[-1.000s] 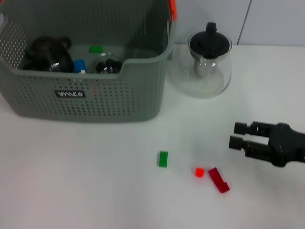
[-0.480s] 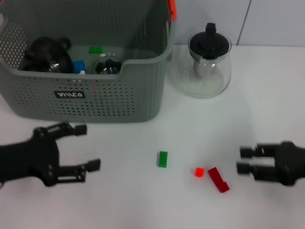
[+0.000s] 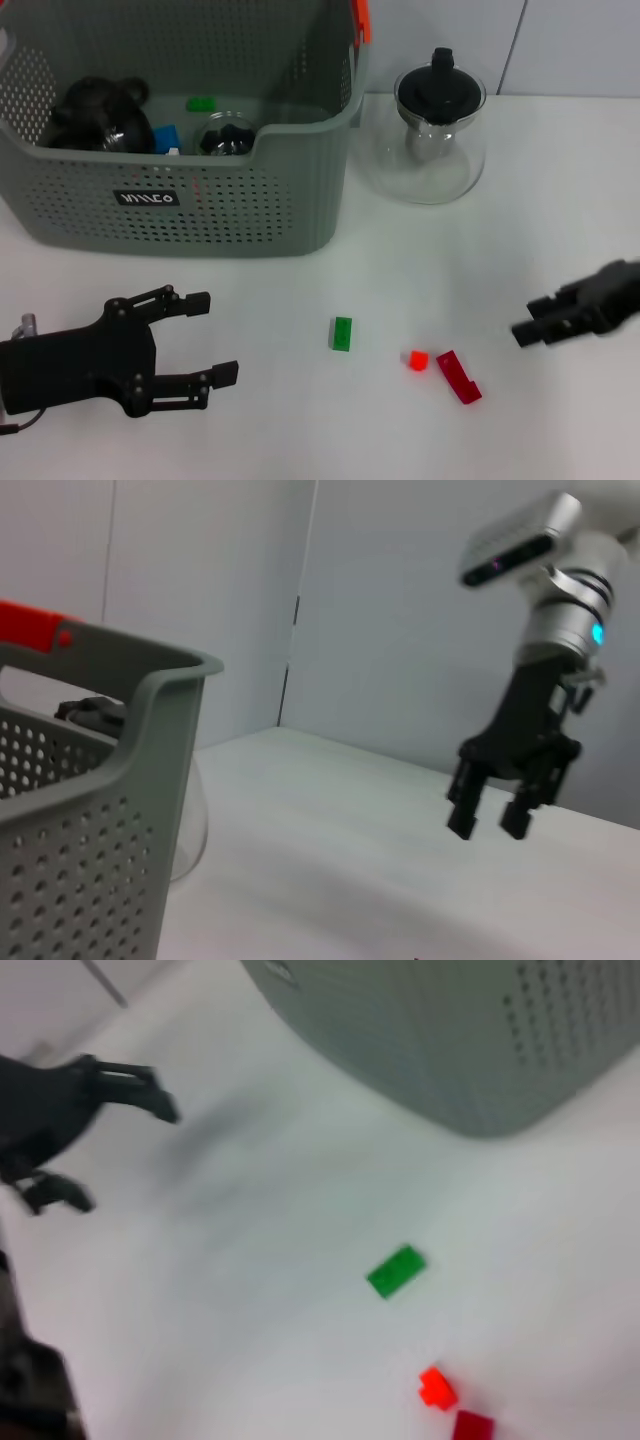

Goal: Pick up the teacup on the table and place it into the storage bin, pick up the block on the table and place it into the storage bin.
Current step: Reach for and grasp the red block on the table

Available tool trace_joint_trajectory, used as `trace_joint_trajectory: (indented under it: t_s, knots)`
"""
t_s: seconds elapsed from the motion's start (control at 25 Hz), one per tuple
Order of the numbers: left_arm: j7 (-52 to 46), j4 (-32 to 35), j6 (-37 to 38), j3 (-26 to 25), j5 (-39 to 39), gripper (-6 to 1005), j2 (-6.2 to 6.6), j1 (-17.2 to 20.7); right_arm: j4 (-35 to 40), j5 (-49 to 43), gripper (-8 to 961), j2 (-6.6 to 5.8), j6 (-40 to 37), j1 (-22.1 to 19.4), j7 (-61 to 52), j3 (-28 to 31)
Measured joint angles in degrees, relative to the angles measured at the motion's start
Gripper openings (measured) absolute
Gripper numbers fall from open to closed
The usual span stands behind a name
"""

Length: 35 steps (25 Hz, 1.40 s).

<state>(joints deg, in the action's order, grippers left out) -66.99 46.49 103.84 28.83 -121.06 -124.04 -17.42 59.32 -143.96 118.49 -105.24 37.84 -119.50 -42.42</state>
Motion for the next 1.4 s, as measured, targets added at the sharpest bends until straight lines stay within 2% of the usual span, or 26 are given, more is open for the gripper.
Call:
trace_joint_trajectory:
  t_s: [0.16, 0.28, 0.4, 0.56, 0.8, 0.92, 1.4]
  knots:
    - [0.1, -0.9, 0.0, -0.4, 1.0, 904, -0.02, 0.3, -1.6, -4.2, 582, 0.26, 2.1, 6.1, -13.8, -5.0]
    - [0.9, -2.7, 0.0, -1.9, 1.6, 904, -0.01, 0.3, -2.0, -5.4, 582, 1.05, 2.3, 9.7, -21.0, -10.0]
    - [2.1, -4.3, 0.0, -4.0, 1.6, 904, 0.06, 0.0, -2.6, -5.5, 582, 1.75, 3.1, 12.1, -26.6, -16.3]
    - [2.4, -5.0, 0.2, -5.5, 1.7, 904, 0.08, -0.1, -5.4, -5.5, 583, 1.82, 6.9, 13.9, -32.9, -26.5]
    - [2.5, -5.2, 0.3, -6.7, 1.7, 904, 0.18, 0.0, -6.5, -5.8, 584, 1.83, 13.6, 13.3, -39.4, -37.3]
    - [2.6, -5.7, 0.0, -6.8, 1.7, 904, 0.19, -0.2, -8.4, -5.6, 584, 2.09, 16.1, 13.0, -40.5, -40.8]
    - [3.2, -6.8, -0.3, -6.9, 1.5, 905, 0.25, -0.9, -9.4, -1.2, 581, 2.27, 18.7, 10.3, -40.2, -43.5]
